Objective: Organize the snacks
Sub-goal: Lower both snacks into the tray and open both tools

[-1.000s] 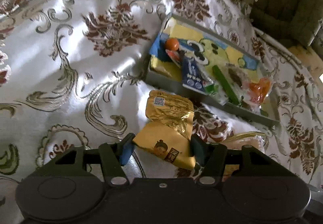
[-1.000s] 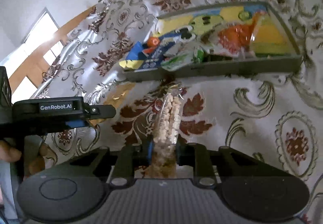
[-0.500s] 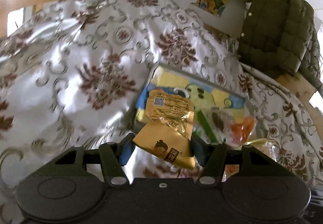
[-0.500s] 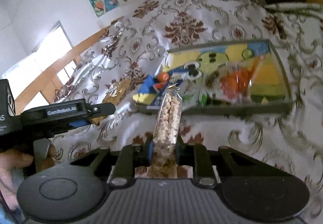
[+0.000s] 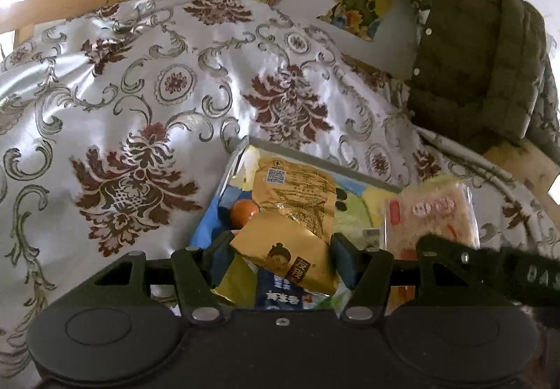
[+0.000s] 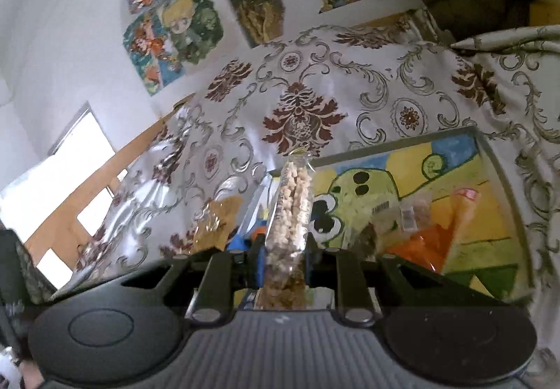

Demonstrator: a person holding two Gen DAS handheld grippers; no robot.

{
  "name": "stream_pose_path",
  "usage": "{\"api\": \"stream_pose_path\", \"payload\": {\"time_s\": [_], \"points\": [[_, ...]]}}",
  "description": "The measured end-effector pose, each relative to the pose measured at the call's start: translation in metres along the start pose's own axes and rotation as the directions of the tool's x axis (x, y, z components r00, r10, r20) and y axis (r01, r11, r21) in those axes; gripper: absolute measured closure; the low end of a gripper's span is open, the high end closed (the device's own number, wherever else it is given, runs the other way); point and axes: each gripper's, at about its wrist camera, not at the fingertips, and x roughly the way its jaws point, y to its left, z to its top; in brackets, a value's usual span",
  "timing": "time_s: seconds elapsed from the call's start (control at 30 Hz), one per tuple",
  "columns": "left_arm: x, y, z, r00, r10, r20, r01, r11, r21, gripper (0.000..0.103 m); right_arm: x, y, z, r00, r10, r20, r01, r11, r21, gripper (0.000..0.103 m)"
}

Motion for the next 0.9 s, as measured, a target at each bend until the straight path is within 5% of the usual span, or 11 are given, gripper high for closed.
{"api": "stream_pose_path", "payload": {"time_s": [0.43,0.9], "points": [[0.034,0.011,-0.01,0.998,0.034,-0.051,-0.033,0.999,0.018,0.041,0.048,-0.017,-0.011,0.997,-0.073,-0.007,0.073,0.997,-0.038,0.08],[0.044,0.003,-0.02,0.993,0.038,-0.115,-0.032,0.998,0.052,0.041,0.048,-0.018,-0.016,0.991,-0.132,-0.007,0.131,0.988,-0.079,0.076]]}}
